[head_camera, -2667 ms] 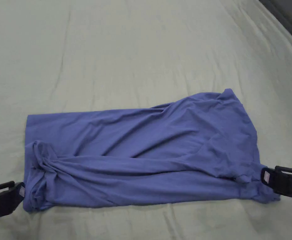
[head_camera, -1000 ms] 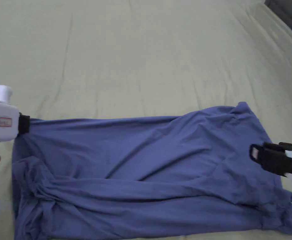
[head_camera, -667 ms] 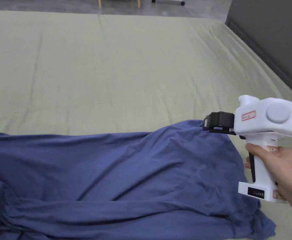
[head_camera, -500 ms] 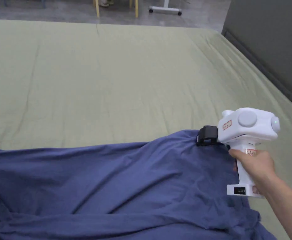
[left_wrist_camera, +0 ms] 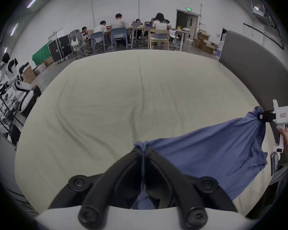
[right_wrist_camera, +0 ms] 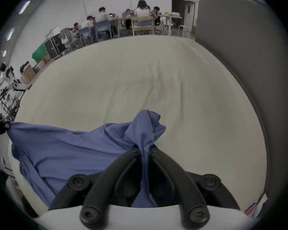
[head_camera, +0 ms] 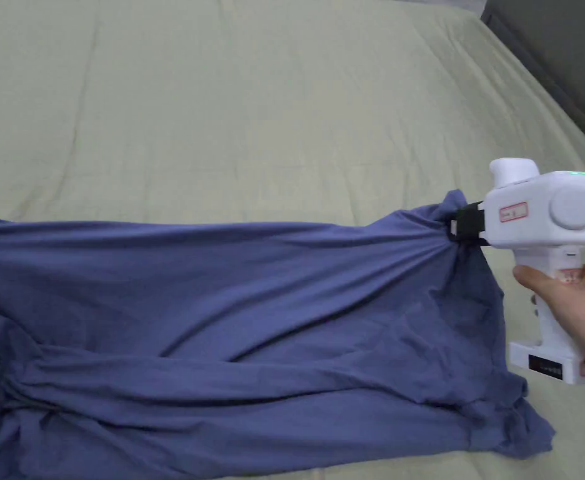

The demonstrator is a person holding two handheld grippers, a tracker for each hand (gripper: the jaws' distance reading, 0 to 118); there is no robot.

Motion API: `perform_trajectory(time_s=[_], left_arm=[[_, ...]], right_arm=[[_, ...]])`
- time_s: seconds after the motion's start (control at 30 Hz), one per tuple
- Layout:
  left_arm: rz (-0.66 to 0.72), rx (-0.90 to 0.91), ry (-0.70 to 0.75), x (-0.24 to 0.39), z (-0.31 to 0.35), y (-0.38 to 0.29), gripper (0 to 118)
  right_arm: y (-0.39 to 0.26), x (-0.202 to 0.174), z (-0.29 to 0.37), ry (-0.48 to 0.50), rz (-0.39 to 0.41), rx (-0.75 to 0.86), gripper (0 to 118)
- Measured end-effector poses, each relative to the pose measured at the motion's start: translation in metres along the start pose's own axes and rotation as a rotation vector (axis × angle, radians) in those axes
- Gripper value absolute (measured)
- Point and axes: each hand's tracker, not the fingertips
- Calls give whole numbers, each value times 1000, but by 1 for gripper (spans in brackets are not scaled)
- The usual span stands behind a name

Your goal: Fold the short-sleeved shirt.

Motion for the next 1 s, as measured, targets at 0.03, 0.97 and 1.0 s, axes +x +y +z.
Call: perform_trajectory(time_s=[0.03, 0.97, 1.0], left_arm=[[-5, 1, 1, -1, 8, -5, 1], [40, -229, 61, -10, 34, -139, 81], [51, -193, 65, -10, 49, -138, 81]], right_arm=[[-8, 1, 16, -2, 21, 25, 6], [-181, 18, 98, 6, -107, -122, 108], [-181, 18, 110, 24, -150, -109, 108]])
